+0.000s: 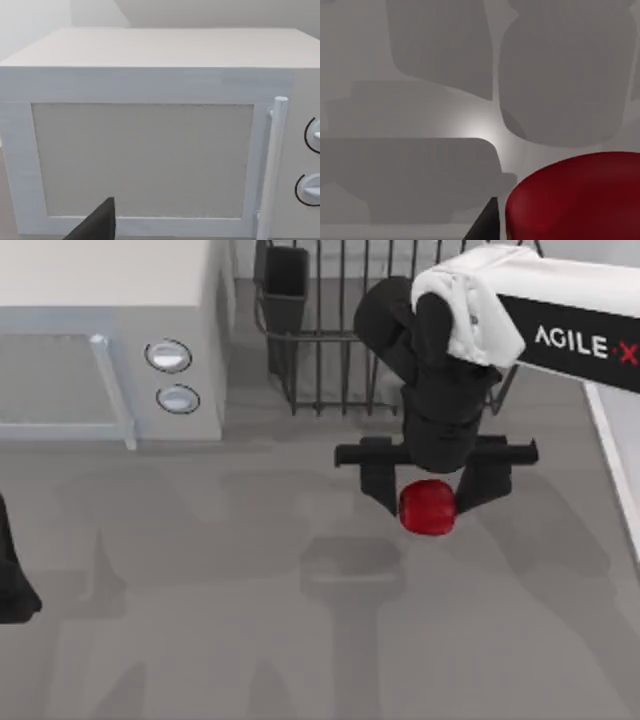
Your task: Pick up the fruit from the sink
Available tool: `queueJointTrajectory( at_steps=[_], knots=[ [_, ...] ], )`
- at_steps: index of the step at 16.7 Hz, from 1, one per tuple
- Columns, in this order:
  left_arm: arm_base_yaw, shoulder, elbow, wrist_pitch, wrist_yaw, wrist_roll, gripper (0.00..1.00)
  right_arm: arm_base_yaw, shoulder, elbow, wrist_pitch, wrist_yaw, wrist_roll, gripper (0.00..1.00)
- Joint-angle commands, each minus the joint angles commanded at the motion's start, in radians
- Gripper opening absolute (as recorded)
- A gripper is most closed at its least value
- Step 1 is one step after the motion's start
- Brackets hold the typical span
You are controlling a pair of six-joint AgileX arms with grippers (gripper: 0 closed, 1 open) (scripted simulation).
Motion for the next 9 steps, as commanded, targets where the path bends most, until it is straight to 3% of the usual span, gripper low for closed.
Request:
queueJointTrajectory(
  at_steps=[3,9],
  knots=[
    [0.0,0.0,0.0,0.0,0.0,0.0,1.0,0.0,0.0,0.0,0.0,0.0,0.0,0.98],
    [0.0,0.0,0.0,0.0,0.0,0.0,1.0,0.0,0.0,0.0,0.0,0.0,0.0,1.0]
  ],
)
